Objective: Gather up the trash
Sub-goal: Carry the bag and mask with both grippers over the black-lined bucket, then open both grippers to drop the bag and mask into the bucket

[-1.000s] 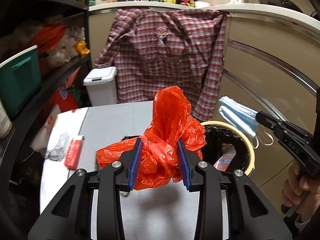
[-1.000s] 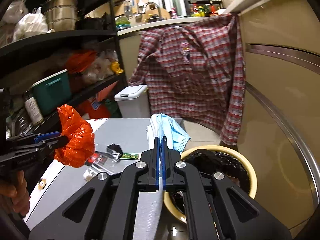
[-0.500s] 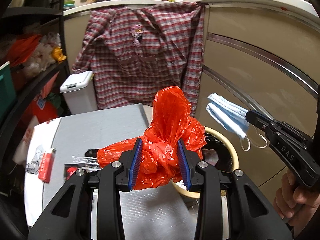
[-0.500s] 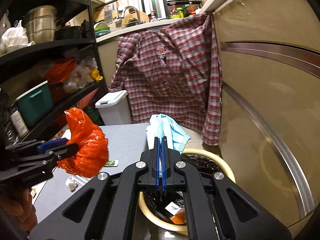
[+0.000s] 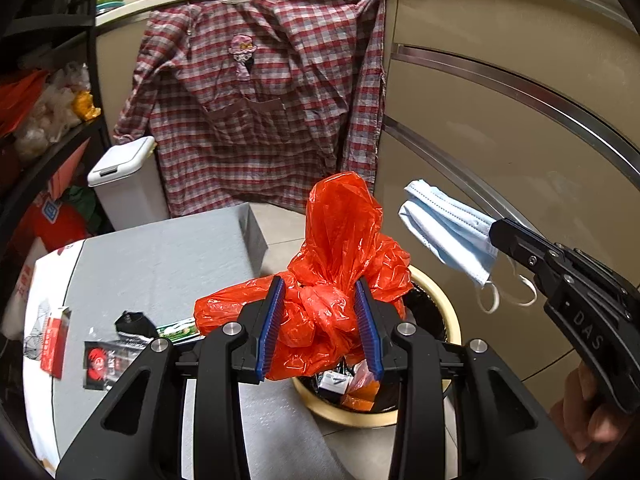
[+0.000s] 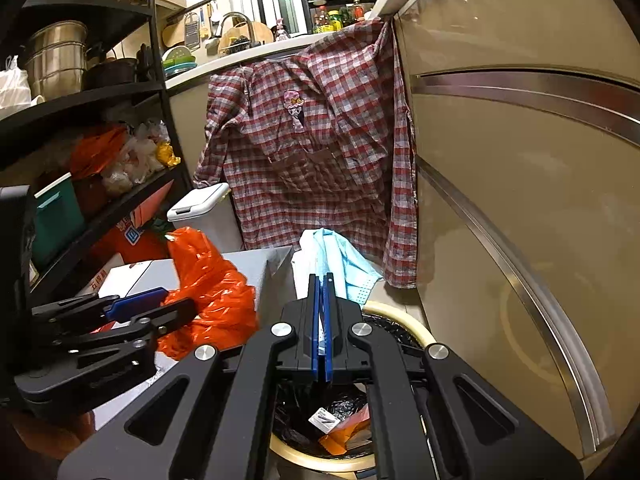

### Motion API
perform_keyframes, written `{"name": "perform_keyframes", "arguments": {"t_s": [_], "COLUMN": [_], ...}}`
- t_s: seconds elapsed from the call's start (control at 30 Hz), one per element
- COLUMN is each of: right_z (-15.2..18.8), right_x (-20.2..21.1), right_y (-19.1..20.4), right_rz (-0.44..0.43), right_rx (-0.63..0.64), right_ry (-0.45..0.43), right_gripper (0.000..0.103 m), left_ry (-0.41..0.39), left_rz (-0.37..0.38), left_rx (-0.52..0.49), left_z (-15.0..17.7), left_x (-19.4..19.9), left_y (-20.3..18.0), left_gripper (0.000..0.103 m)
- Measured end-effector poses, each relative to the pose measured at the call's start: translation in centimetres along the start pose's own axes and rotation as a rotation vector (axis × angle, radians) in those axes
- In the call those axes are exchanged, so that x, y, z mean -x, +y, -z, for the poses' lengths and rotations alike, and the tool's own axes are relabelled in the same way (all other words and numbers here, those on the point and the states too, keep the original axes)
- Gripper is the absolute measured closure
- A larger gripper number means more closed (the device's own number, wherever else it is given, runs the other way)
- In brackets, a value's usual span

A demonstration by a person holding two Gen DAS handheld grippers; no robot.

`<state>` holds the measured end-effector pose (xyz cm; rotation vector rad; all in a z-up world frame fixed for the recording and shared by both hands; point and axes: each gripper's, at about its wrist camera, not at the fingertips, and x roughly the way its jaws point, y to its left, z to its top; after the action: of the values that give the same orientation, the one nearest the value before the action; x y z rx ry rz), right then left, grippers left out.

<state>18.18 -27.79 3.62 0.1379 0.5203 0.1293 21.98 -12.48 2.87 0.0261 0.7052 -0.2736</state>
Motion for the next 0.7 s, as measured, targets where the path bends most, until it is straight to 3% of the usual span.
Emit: {"name": "perform_keyframes", "arguments": {"t_s": [0.57,0.7], "right_z": [-0.1,-0.1], "right_x": [-0.8,-1.0], "right_y": [-1.1,-1.3], "right_rz": [0.015,0.024], "right_rx": [-0.023,-0.024], "right_ry": [0.003,0.015], "right_gripper": [0.101,0.096], "left_ry": [0.017,0.018], "left_rz": [0.001,-0.004], "left_rx": [0.003,0.002], "left_z": [-0.7,-0.6], "left_x": [-2.5,-2.7], "left_y": [-1.0,-1.0], "left_gripper": [0.067,0.059]}}
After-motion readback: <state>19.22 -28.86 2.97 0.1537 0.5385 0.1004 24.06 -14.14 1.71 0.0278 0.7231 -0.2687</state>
